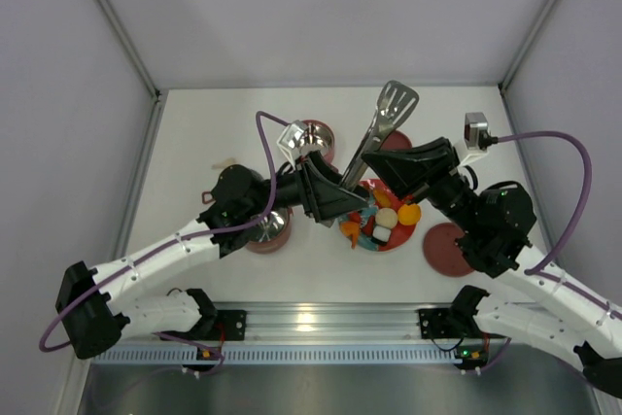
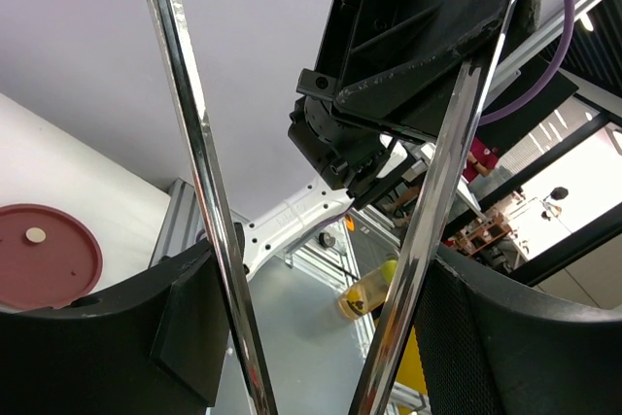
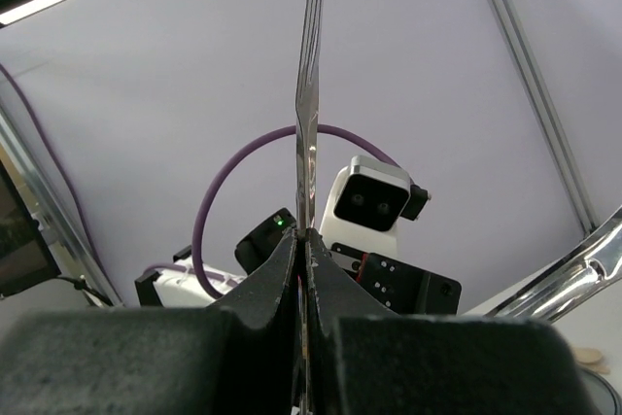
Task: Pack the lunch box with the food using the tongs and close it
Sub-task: Pick up the clamp at the center of the board.
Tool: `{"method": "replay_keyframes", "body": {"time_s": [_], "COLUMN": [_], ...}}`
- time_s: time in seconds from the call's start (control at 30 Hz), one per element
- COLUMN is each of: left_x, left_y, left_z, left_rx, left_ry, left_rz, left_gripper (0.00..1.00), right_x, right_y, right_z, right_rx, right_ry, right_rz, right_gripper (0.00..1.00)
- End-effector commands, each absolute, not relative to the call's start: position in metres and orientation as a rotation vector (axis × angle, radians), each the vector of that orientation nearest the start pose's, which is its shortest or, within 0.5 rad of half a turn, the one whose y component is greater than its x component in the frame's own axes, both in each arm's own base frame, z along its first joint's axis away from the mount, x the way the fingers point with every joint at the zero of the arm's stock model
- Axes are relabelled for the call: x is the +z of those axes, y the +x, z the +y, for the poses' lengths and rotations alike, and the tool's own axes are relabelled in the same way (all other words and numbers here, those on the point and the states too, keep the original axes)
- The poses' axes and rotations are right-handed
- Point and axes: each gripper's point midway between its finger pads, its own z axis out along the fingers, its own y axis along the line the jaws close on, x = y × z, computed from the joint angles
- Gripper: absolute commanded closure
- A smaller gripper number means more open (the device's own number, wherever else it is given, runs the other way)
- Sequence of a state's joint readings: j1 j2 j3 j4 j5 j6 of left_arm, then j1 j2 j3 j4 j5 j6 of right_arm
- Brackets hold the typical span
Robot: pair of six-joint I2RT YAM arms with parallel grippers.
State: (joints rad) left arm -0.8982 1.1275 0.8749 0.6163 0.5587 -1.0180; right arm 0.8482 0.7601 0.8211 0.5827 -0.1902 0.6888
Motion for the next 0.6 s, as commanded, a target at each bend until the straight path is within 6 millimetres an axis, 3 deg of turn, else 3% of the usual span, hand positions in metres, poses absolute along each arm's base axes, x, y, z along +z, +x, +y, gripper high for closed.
{"method": "replay_keyframes", "body": {"time_s": [0.0,0.23,0.57], "left_x": [0.417,0.419,0.417], "left_y": [0.125,0.128,0.133], "left_z": [-0.349,-0.350,-0.351], "left_rx": [-1.925,-1.938,-1.940], "left_ry": [0.494,0.461,0.423], "left_rz": [1.391,1.394,1.396], "left_gripper": [0.30,0.32,0.46], "right_x": [0.533,0.528,0.517], "right_y": [0.118,0.121,0.126], "right_z": [0.236,0.238,0.237], "right_rx": [1.536,1.515,1.470], "right_ry": [-0.308,-0.318,-0.311], "right_rz": [0.824,0.830,0.867], "right_gripper": [1.00,1.00,1.00]}}
